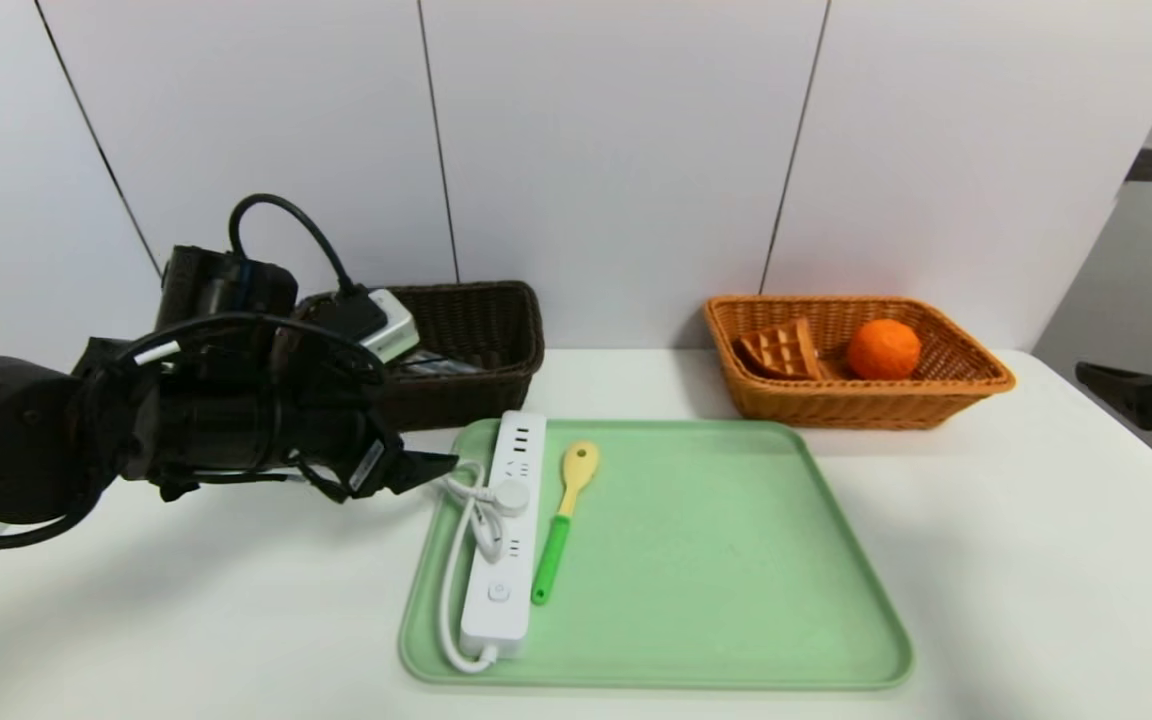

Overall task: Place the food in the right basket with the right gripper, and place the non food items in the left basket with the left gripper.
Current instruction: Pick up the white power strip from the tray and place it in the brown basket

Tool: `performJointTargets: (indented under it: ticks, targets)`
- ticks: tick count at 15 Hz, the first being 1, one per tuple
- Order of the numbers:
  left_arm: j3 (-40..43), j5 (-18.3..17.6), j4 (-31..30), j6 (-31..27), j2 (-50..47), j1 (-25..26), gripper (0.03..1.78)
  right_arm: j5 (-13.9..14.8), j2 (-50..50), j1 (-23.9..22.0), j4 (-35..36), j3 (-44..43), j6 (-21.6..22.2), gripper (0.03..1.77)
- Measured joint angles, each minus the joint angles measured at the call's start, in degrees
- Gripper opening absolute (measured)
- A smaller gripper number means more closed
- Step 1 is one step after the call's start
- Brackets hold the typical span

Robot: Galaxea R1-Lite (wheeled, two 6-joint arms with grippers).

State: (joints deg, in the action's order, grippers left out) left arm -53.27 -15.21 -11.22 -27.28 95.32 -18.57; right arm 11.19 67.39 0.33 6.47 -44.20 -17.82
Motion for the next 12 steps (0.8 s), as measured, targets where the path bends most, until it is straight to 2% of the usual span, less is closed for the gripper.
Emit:
performJointTargets:
  ticks: [2,6,10,12]
  targets:
    - [1.0,-4.4,-1.8,-3.2,0.7,0.7,1.69,0.0,0.0,0.0,0.0,0.3,0.0,1.70]
    - [-1.2,-12.4,-1.1,-11.8,1.4,3.2,1.69,-1.3,-0.1,0.1,0.0,1.4,1.1,1.70]
    - [-1.2,-19.6,-1.1,-12.2,1.3,4.5,1.69,-1.5,-0.3,0.1,0.0,2.2,1.7,1.70]
    - [-0.4,-20.7,-1.2,-14.6,0.9,5.3,1.69,-1.6,-0.4,0.1,0.1,2.3,1.7,1.70]
